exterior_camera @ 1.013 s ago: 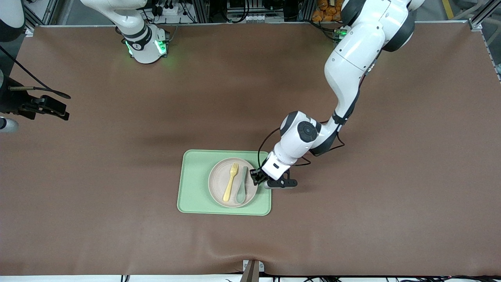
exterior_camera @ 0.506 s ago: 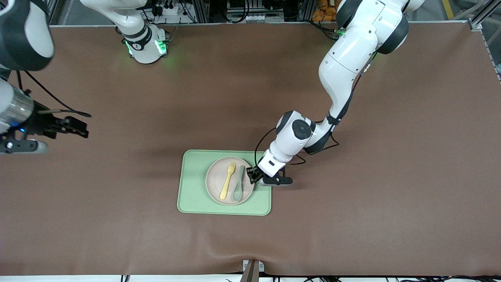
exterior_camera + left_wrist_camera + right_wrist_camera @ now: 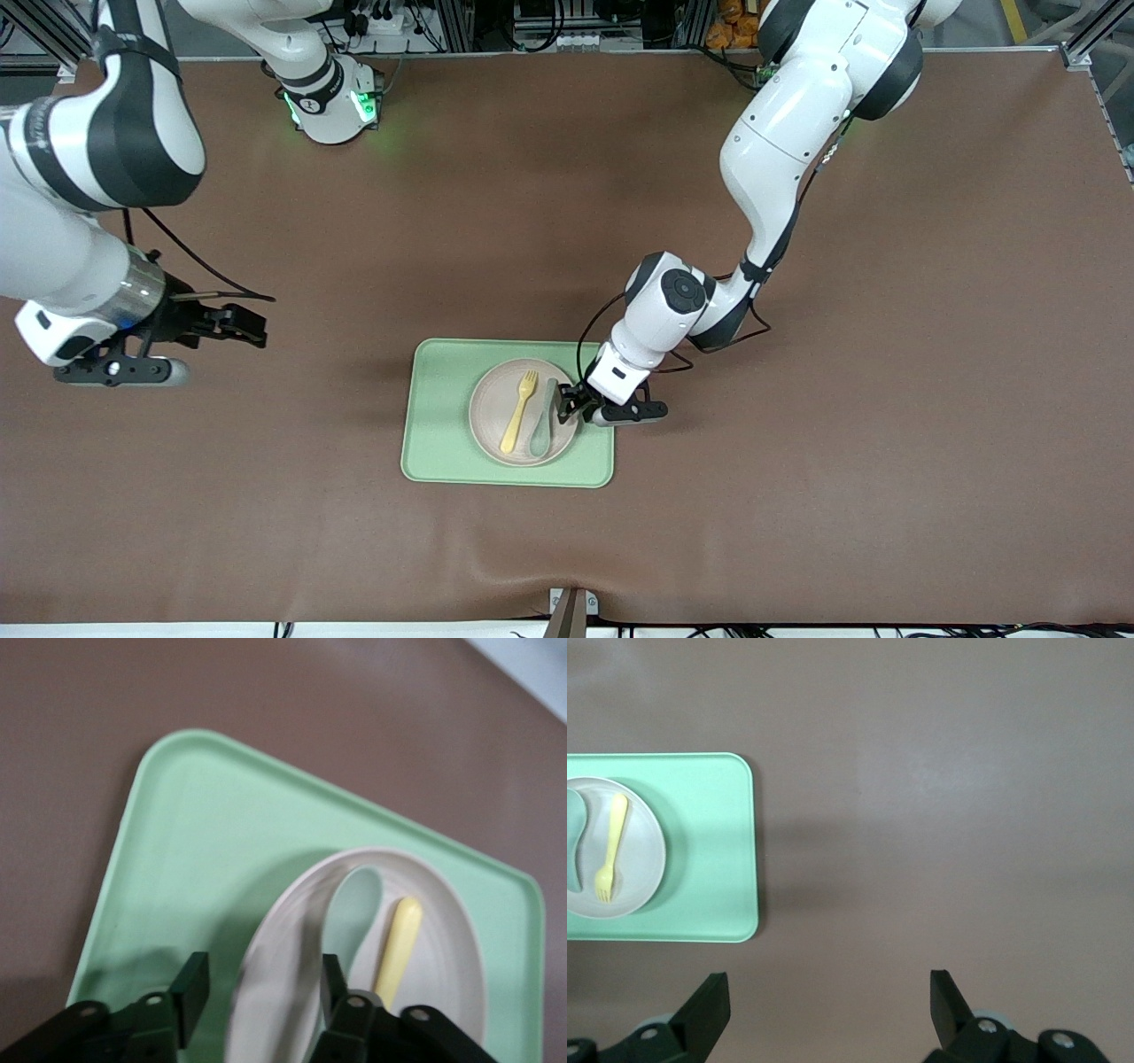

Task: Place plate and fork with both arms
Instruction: 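Raise the left gripper away while the right gripper reaches the fork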

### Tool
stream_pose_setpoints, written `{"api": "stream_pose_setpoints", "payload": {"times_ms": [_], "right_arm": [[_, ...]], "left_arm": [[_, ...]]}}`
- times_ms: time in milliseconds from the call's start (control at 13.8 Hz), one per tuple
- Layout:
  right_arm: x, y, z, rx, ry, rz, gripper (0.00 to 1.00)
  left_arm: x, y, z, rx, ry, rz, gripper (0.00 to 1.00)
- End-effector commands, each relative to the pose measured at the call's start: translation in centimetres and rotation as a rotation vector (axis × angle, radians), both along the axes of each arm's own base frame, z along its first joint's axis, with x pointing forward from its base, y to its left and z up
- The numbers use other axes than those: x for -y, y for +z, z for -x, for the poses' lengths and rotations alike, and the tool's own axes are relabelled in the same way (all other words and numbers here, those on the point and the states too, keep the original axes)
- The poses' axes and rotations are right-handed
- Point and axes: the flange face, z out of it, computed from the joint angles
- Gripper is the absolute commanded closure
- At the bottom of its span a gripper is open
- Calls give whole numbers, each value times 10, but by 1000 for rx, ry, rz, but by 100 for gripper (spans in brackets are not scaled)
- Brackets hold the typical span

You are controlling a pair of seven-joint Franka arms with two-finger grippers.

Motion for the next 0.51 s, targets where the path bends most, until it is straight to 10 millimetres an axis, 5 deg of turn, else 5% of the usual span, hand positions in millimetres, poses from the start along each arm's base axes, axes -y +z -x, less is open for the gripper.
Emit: {"api": "stream_pose_setpoints", "payload": {"times_ms": [0,434], "right_arm": [[-33,-2,-9,10,-79,-27,0],[-148,-40,-40,47,-270,-56,0]], "left_arm": [[-9,56,-8,34,39,32,0],[-89,161,-40,46,107,11,0]]}}
